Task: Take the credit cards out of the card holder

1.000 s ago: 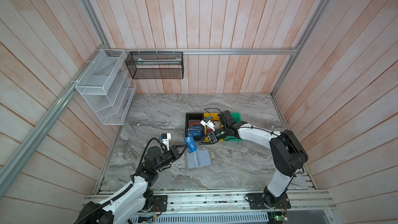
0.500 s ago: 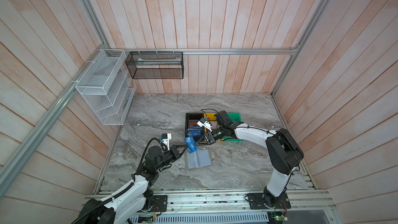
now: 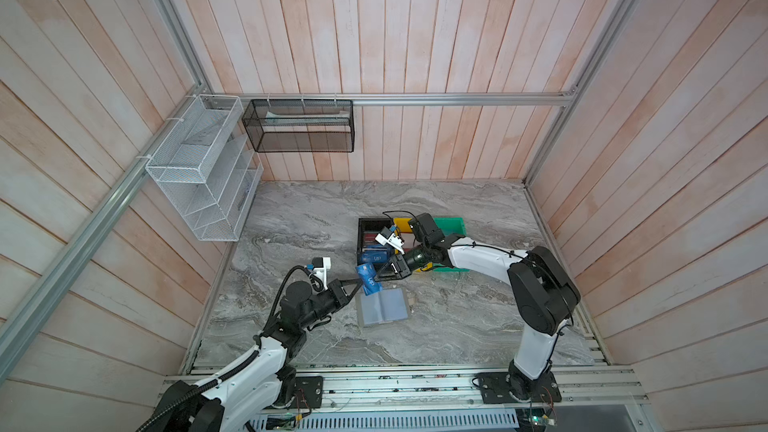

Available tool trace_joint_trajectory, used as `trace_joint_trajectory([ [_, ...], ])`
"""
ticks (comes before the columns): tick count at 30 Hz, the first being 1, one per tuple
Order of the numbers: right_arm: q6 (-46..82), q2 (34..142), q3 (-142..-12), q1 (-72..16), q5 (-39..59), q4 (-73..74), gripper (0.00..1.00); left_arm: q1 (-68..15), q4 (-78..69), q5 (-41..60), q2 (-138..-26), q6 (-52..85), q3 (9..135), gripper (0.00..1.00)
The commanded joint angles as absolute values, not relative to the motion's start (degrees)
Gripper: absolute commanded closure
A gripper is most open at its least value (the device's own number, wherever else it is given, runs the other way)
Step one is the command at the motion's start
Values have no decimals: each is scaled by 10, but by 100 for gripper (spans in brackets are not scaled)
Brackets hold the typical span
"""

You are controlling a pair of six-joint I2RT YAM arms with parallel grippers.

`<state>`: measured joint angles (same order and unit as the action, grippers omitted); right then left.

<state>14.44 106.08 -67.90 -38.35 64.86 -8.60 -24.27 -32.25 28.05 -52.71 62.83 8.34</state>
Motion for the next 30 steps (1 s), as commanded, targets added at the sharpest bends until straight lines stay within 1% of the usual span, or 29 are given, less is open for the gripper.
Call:
trace_joint_trajectory([
  [1,148,1074,-689,-389,671,-80,64,-240,-341,279,-528,625,79,100],
  [4,150,1073,-684,-390,675,-77,66,-240,-340,279,-530,625,79,100],
  [12,144,1074,-693,-391,686,-90,75,-240,-335,281,-545,623,82,100],
  [15,134,1082,-710,-390,684,-110,81,-240,-335,288,-561,621,85,100],
  [18,128,1091,-729,-390,685,-126,89,-241,-342,293,-573,624,83,100],
  [21,120,1098,-749,-390,684,-143,94,-243,-339,295,-576,623,83,100],
  [25,103,1108,-781,-390,680,-174,95,-251,-331,292,-575,621,83,100],
  [30,80,1123,-822,-390,674,-218,99,-268,-331,286,-586,619,85,100],
])
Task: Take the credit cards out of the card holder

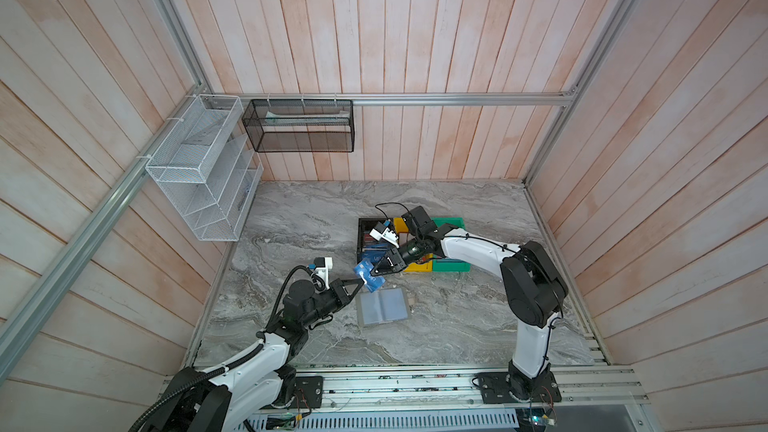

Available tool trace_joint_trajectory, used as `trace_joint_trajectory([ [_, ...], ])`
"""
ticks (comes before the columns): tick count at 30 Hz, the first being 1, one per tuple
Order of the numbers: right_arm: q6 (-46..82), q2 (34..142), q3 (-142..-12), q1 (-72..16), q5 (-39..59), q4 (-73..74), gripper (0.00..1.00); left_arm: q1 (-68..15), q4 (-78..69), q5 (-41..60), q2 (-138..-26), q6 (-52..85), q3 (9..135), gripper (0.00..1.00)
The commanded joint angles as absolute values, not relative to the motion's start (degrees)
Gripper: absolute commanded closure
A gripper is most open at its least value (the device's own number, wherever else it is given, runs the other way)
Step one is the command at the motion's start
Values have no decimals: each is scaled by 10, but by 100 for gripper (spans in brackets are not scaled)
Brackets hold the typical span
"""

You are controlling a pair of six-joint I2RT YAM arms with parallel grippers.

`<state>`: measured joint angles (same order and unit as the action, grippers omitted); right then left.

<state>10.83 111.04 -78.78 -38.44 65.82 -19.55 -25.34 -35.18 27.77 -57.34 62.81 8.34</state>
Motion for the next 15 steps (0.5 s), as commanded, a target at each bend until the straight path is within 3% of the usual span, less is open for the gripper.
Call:
trace_joint_trajectory([
  [1,74,1127,-832,-390,671,-229,100,-273,-332,284,-591,619,86,100],
  [11,-27,1165,-942,-387,578,-383,100,-295,-358,280,-638,619,97,100],
  [15,-109,1173,-994,-386,441,-457,100,-295,-307,269,-621,605,102,100],
])
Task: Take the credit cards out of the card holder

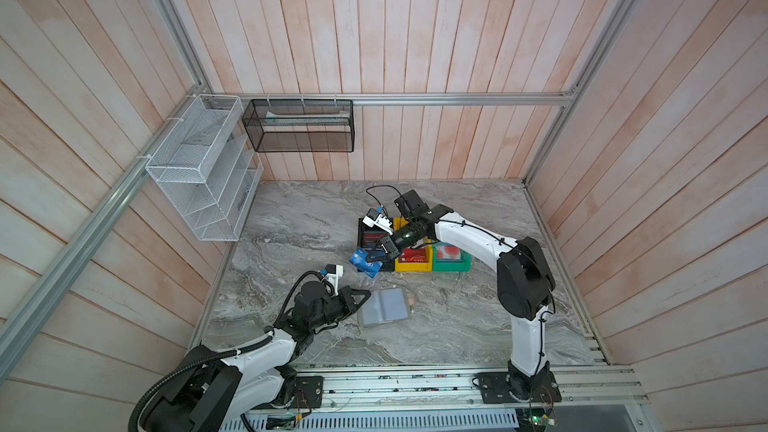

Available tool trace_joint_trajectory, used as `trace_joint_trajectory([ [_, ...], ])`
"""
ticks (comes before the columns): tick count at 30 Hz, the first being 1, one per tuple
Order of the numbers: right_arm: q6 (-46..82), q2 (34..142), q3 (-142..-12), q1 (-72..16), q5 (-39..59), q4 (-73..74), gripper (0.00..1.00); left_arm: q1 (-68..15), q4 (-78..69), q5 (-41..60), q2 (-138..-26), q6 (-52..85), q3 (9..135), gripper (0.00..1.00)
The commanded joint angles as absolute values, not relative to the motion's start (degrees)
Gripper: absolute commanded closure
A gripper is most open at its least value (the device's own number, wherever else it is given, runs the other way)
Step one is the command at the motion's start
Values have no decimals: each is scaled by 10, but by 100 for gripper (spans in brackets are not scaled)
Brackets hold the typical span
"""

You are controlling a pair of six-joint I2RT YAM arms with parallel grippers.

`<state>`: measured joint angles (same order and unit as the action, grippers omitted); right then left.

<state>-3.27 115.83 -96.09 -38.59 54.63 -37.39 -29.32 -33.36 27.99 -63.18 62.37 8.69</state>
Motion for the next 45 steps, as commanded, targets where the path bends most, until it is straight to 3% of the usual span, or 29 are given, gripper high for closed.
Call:
trace_joint_trajectory([
  [1,-131,1179,-1011,-386,401,-477,100,-295,-291,264,-615,601,104,100],
  [5,-185,1201,-1062,-386,252,-521,100,-294,-270,252,-596,599,102,100],
  [9,-239,1213,-1081,-388,210,-526,100,-291,-241,250,-585,598,104,100],
  [45,-348,1332,-1187,-412,237,-542,100,-270,-229,274,-666,585,127,100],
])
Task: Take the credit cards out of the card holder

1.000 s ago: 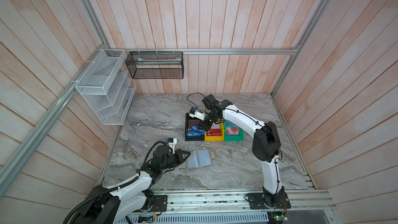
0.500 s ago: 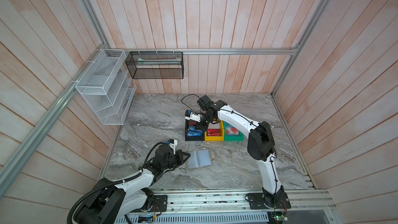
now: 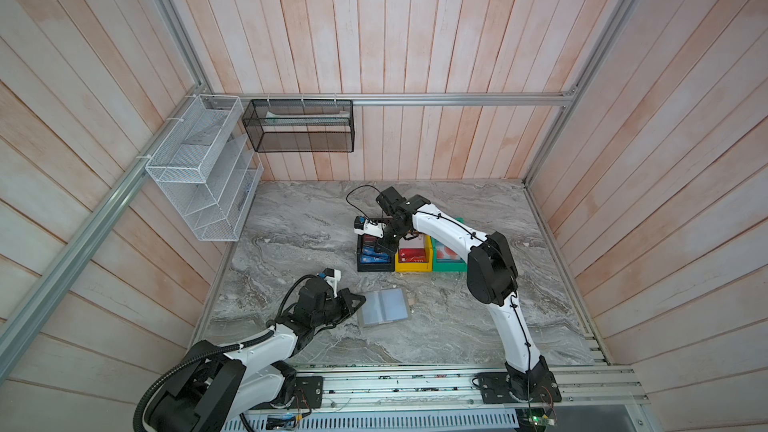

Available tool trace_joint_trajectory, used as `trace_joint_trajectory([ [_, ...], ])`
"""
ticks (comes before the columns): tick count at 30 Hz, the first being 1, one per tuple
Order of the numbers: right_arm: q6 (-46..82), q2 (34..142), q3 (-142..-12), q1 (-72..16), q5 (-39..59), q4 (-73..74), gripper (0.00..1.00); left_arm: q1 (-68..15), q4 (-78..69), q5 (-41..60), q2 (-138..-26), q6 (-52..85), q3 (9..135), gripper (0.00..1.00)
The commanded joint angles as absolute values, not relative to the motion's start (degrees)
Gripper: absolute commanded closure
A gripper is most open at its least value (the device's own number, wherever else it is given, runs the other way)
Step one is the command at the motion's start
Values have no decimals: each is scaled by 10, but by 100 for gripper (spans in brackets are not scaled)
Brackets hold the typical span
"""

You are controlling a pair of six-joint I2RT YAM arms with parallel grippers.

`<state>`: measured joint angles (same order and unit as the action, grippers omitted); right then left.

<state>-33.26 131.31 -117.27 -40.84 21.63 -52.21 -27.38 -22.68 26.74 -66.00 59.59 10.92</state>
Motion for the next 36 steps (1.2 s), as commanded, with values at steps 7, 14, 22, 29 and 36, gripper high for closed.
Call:
trace_joint_trajectory([
  [7,-358,1345,-1177,-413,245,-555,100,-267,-229,279,-669,583,128,100],
  [14,-353,1346,-1173,-415,229,-551,91,-264,-228,280,-666,582,126,100],
  [22,-323,1331,-1187,-416,209,-530,48,-263,-225,286,-663,581,127,100],
  [29,-296,1268,-1197,-417,124,-508,2,-260,-185,281,-644,564,144,100],
  [36,-219,1107,-1121,-353,34,-467,2,-203,-47,269,-632,469,250,68],
])
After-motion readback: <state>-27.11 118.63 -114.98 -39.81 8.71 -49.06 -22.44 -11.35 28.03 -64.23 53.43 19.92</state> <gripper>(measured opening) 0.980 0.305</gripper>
